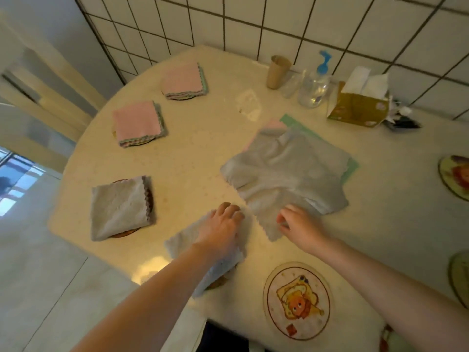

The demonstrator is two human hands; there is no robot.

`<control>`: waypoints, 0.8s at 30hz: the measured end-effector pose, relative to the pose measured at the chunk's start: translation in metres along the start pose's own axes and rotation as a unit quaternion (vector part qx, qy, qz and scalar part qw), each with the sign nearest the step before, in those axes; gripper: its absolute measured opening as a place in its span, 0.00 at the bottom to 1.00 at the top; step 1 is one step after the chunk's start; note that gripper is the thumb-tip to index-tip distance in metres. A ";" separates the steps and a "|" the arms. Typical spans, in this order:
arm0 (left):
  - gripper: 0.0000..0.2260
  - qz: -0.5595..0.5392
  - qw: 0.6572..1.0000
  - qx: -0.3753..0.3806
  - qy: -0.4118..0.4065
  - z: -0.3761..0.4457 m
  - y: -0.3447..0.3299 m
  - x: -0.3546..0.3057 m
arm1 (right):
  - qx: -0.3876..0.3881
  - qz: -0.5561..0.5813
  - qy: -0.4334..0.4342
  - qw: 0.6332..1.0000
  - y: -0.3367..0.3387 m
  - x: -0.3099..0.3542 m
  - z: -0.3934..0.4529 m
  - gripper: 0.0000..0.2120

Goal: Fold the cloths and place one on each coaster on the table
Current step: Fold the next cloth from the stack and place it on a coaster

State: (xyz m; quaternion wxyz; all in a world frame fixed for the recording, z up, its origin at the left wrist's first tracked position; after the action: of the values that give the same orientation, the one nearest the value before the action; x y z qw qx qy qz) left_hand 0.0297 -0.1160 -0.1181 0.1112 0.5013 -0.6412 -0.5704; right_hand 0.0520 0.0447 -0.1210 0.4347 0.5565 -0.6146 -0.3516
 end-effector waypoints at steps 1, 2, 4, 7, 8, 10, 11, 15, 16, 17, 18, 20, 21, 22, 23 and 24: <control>0.25 0.009 1.000 0.018 -0.019 0.009 -0.006 -0.012 | 0.007 -0.011 0.014 1.000 -0.006 -0.002 -0.006 0.07; 0.26 0.014 0.999 0.026 -0.036 0.014 -0.010 -0.021 | 0.005 -0.025 0.029 0.999 -0.010 0.002 -0.011 0.09; 0.27 0.024 0.998 0.029 -0.057 0.024 -0.015 -0.036 | -0.009 -0.061 0.048 0.997 -0.016 0.009 -0.016 0.14; 0.25 0.037 0.997 0.051 -0.054 0.037 -0.024 -0.039 | -0.030 -0.101 0.057 0.993 -0.017 0.016 -0.013 0.16; 0.25 0.041 0.996 0.054 -0.051 0.040 -0.025 -0.038 | -0.036 -0.101 0.059 0.992 -0.015 0.017 -0.012 0.15; 0.24 0.036 0.997 0.057 -0.048 0.045 -0.024 -0.036 | -0.044 -0.074 0.064 0.994 -0.009 0.017 -0.010 0.12; 0.24 0.026 0.997 0.053 -0.047 0.048 -0.023 -0.035 | -0.051 -0.050 0.063 0.995 -0.005 0.017 -0.010 0.10; 0.21 -0.027 0.998 -0.025 -0.052 0.067 -0.004 -0.028 | -0.120 -0.014 0.033 0.992 0.036 0.008 -0.013 0.08; 0.21 -0.040 0.997 -0.053 -0.047 0.073 0.005 -0.024 | -0.137 -0.012 0.026 0.990 0.051 0.005 -0.015 0.09; 0.20 -0.057 0.995 -0.077 -0.040 0.080 0.014 -0.019 | -0.144 0.022 0.017 0.989 0.063 -0.001 -0.016 0.09; 0.19 -0.076 0.991 -0.102 -0.033 0.087 0.025 -0.015 | -0.136 0.088 0.007 0.987 0.074 -0.007 -0.017 0.08; 0.18 -0.122 0.981 -0.147 -0.011 0.100 0.047 -0.004 | -0.118 0.246 -0.015 0.962 0.088 -0.024 -0.016 0.04; 0.17 -0.154 0.973 -0.170 0.003 0.106 0.058 0.003 | -0.139 0.285 -0.024 0.948 0.098 -0.032 -0.017 0.04; 0.16 -0.178 0.965 -0.191 0.018 0.110 0.069 0.009 | -0.171 0.295 -0.032 0.940 0.111 -0.041 -0.019 0.05; 0.15 -0.194 0.958 -0.209 0.028 0.114 0.081 0.011 | -0.204 0.295 -0.043 0.933 0.124 -0.051 -0.022 0.06; 0.14 -0.200 0.953 -0.225 0.039 0.116 0.092 0.013 | -0.232 0.293 -0.052 0.926 0.138 -0.059 -0.027 0.06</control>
State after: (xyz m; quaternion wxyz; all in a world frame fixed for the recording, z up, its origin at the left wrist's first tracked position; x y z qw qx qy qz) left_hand -0.1067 -0.0681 -0.0838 0.1292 0.6031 -0.3778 -0.6905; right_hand 0.0245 0.1226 0.0070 0.6032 0.2158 -0.6730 -0.3698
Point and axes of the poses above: each hand's wrist, its own z-axis towards the middle knuckle, its own y-axis out of the back of the hand, x = y × z, the point moved 9 cm from there along z, towards the middle knuckle, and after that the axes turned 11 degrees about -z, right-handed, at the moved point
